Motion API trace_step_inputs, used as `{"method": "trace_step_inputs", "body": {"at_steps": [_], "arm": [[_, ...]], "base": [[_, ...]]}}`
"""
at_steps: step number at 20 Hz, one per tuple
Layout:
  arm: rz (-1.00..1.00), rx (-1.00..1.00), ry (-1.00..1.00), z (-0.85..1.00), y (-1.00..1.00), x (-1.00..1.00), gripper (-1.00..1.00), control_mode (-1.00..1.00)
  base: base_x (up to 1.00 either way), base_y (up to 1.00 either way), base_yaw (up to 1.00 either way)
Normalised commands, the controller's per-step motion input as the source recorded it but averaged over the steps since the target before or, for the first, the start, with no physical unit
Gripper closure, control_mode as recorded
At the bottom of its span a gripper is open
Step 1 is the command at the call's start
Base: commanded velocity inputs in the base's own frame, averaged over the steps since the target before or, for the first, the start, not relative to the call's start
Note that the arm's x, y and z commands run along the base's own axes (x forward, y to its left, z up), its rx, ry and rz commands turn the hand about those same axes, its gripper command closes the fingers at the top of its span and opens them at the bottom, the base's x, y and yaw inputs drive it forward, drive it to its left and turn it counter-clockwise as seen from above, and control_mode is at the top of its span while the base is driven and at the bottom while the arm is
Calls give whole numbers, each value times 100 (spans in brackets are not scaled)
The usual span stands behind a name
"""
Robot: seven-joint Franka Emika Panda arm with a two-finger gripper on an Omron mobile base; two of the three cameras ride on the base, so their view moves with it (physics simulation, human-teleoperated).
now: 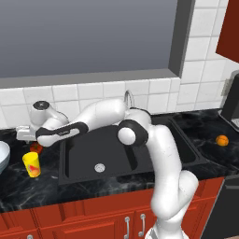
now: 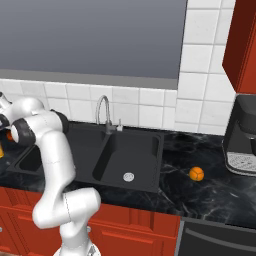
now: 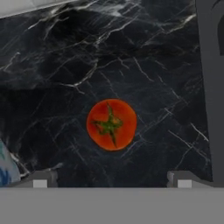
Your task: Remove the tomato and orange from the sink. Then move the bowl and cup from the counter to the sink for washing.
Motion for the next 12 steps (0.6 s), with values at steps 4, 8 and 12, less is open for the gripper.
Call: {"method": "trace_step_inputs", "body": {"at_steps": [4, 8, 12], "arm": [[0, 1, 0, 22, -20, -22, -100, -100], [0, 3, 0, 23, -14, -21, -100, -100], [4, 4, 0, 21, -11, -23, -100, -100]], "base": [[0, 0, 0], [0, 0, 0], [0, 0, 0]]}}
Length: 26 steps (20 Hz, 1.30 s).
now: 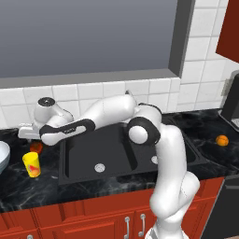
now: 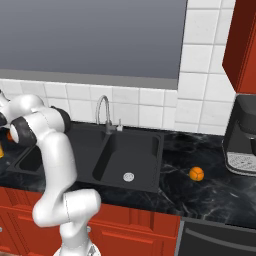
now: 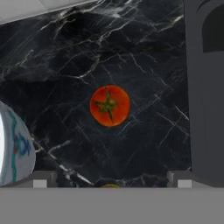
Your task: Remove the tomato and orange from the sink. Then move the bowl and cup from the counter to the sink for washing.
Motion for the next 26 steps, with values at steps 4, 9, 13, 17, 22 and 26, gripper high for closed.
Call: {"method": "trace_step_inputs", "body": {"at_steps": [4, 9, 13, 17, 22, 26], "arm": [[7, 2, 0, 19, -8, -23, -100, -100], [7, 0, 0, 15, -9, -23, -100, -100], [5, 0, 0, 9, -10, -22, -100, -100], [5, 0, 2, 3, -12, -19, -100, -100], [3, 0, 5, 0, -14, -12, -100, -100], [3, 0, 5, 0, -12, -14, -100, -100]], "base": [[0, 0, 0], [0, 0, 0], [0, 0, 0], [0, 0, 0], [0, 0, 0], [0, 0, 0]]}}
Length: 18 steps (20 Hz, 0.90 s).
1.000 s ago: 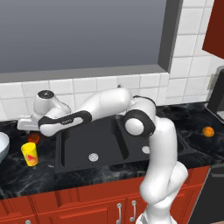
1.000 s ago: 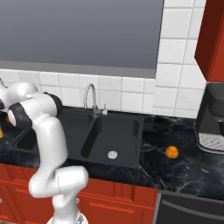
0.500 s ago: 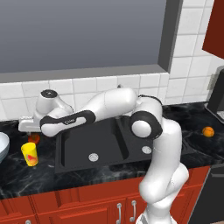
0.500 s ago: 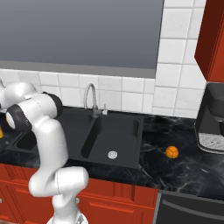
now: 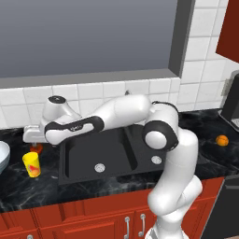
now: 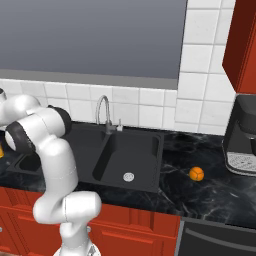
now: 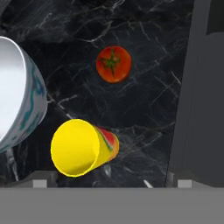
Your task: Remove the tomato and orange from the sink. Then move the bowl and cup from the counter to the sink for washing.
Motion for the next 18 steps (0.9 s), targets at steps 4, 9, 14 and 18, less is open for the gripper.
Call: {"method": "trace_step_inputs", "body": {"at_steps": [4, 9, 14, 18], "arm": [[2, 0, 7, 0, -9, -15, -100, -100], [2, 0, 10, 0, -2, -15, -100, -100], [0, 0, 11, 0, 0, -11, -100, -100], [0, -4, 6, 0, -1, 0, -100, -100]], "base": [[0, 0, 0], [0, 0, 0], [0, 0, 0], [0, 0, 0]]}}
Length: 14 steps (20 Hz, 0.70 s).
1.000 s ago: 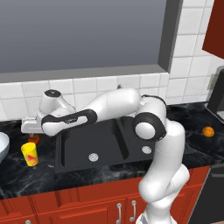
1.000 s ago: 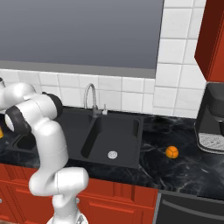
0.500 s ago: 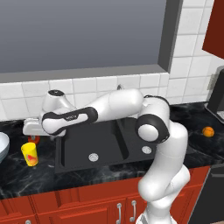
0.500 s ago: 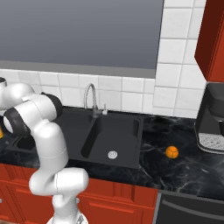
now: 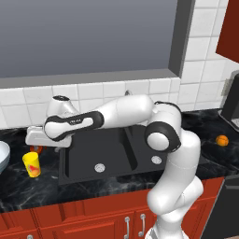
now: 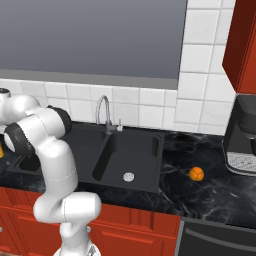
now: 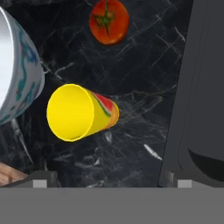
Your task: Remove the tomato and orange from the sink. Then move the bowl and cup from the counter to the sink for washing.
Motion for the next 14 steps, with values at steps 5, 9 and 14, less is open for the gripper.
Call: {"method": "trace_step_inputs", "body": {"at_steps": [5, 9, 14], "arm": [[0, -8, 7, 0, -3, 0, -100, -100], [0, -9, 7, 0, -1, 0, -100, -100], [0, -6, 6, 0, 0, 0, -100, -100]], "base": [[0, 0, 0], [0, 0, 0], [0, 0, 0]]}}
